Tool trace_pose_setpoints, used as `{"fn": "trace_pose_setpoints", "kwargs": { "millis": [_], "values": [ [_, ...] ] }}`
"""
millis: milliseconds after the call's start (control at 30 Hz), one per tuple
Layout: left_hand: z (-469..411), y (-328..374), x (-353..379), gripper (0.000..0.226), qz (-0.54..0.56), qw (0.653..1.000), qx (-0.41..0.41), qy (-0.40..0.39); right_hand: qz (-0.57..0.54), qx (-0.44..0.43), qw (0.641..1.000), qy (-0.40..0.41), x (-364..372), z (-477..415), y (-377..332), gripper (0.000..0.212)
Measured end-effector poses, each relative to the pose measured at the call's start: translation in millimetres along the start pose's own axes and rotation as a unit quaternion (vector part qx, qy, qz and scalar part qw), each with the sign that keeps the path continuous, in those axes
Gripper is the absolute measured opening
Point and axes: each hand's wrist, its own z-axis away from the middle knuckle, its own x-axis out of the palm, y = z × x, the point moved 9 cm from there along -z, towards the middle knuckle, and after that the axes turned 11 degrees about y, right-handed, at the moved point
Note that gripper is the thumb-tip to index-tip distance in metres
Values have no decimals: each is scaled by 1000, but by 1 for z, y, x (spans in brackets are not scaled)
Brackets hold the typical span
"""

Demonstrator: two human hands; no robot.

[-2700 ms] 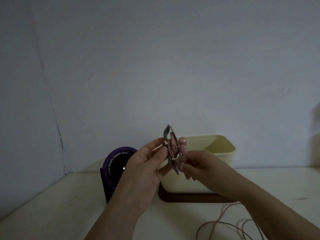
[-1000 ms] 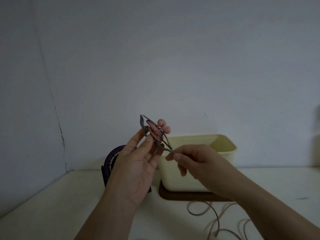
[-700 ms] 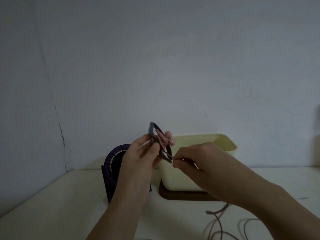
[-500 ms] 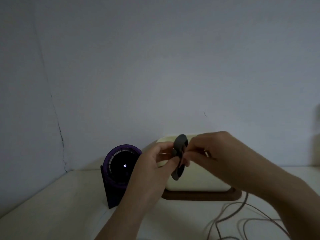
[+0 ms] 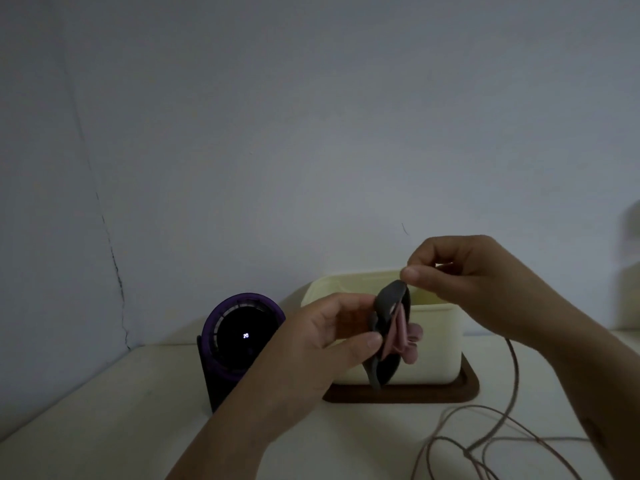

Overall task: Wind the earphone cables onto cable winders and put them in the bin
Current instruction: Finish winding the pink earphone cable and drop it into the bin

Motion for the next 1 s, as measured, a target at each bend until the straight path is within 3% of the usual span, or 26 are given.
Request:
{"fn": "trace_pose_setpoints", "kwargs": {
  "millis": [133,200,300,433,600,700,867,1000],
  "values": [
    [2,4,11,33,77,997,-3,-31,-157,62,985,-36,23,3,19,39],
    [-1,6,5,32,102,995,-8,14,-242,111,963,-47,40,7,30,36],
    [-4,8,-11,20,171,980,-14,104,-268,110,956,-40,60,10,35,42],
    [-6,4,-24,32,230,958,-25,170,-117,119,986,-12,63,11,36,43],
    [-9,-5,-42,39,240,948,-27,206,45,90,991,-89,66,17,25,21],
    [-10,-12,-50,33,270,935,-36,225,121,50,984,-120,70,21,14,21],
    [-10,-24,-52,34,316,916,-74,236,179,36,970,-158,77,27,6,27],
    [-7,-25,-49,28,242,938,-69,239,208,15,963,-168,70,26,-4,23]
  ]
}}
